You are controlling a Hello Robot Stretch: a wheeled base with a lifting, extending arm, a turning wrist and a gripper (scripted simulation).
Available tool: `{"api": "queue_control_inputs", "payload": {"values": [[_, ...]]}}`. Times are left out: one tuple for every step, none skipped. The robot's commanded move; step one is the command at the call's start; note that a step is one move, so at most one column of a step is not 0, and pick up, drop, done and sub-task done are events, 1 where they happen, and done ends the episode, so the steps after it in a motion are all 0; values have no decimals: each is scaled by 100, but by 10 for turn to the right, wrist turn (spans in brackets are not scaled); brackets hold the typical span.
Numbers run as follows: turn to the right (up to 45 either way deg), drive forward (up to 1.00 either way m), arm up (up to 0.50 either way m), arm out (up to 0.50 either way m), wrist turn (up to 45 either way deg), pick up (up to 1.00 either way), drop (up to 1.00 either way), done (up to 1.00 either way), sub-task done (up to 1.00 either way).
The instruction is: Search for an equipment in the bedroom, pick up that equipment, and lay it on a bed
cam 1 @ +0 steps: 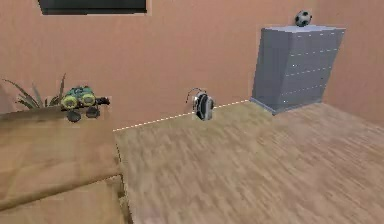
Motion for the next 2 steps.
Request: {"api": "queue_control_inputs", "payload": {"values": [[0,55,0,0,0,0,0,0,0],[-240,0,0,0,0,0,0,0,0]]}}
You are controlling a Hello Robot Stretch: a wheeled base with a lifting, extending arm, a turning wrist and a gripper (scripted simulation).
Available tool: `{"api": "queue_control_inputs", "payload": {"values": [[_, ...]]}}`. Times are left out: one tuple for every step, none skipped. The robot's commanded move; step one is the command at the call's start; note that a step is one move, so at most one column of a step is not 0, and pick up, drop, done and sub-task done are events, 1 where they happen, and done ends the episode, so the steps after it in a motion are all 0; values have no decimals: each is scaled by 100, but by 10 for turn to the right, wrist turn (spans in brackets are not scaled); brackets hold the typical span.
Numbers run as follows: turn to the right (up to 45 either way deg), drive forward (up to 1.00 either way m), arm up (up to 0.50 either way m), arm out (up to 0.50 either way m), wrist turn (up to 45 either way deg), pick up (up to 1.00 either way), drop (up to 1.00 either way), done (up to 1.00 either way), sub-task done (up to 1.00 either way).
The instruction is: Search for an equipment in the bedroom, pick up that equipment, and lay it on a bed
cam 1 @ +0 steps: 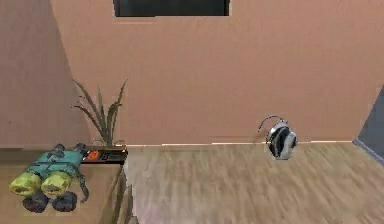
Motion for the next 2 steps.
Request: {"api": "queue_control_inputs", "payload": {"values": [[0,70,0,0,0,0,0,0,0],[-420,0,0,0,0,0,0,0,0]]}}
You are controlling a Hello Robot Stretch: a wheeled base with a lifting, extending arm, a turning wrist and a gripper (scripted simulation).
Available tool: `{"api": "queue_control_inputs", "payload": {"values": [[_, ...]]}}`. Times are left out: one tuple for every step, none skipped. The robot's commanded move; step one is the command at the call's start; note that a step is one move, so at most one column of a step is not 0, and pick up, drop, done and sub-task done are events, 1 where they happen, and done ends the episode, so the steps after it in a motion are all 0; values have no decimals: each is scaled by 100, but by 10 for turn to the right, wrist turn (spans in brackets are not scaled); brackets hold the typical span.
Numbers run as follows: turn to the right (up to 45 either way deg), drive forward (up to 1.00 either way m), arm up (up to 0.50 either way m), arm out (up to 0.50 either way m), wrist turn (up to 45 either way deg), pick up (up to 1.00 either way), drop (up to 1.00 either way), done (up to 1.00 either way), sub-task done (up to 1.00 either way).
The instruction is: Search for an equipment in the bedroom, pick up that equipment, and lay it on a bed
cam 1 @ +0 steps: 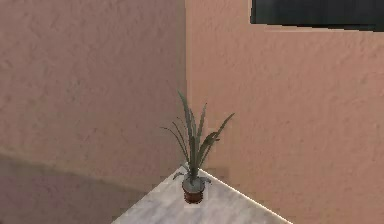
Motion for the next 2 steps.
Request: {"api": "queue_control_inputs", "payload": {"values": [[0,20,0,0,0,0,0,0,0],[-90,0,0,0,0,0,0,0,0]]}}
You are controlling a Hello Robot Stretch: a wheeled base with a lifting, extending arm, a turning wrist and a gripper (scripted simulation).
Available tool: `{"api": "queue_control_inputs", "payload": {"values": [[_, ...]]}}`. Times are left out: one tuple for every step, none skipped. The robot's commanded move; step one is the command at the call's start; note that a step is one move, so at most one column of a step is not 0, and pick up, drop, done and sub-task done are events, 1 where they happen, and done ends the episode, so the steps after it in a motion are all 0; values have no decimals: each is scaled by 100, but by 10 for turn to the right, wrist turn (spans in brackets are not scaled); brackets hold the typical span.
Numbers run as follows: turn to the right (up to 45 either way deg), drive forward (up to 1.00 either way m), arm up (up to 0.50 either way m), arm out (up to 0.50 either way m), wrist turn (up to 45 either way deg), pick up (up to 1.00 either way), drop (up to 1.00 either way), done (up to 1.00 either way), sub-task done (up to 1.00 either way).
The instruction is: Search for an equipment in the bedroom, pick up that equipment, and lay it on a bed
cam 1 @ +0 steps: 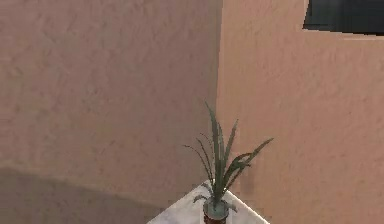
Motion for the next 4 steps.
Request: {"api": "queue_control_inputs", "payload": {"values": [[0,60,0,0,0,0,0,0,0],[450,0,0,0,0,0,0,0,0],[-450,0,0,0,0,0,0,0,0],[-450,0,0,0,0,0,0,0,0]]}}
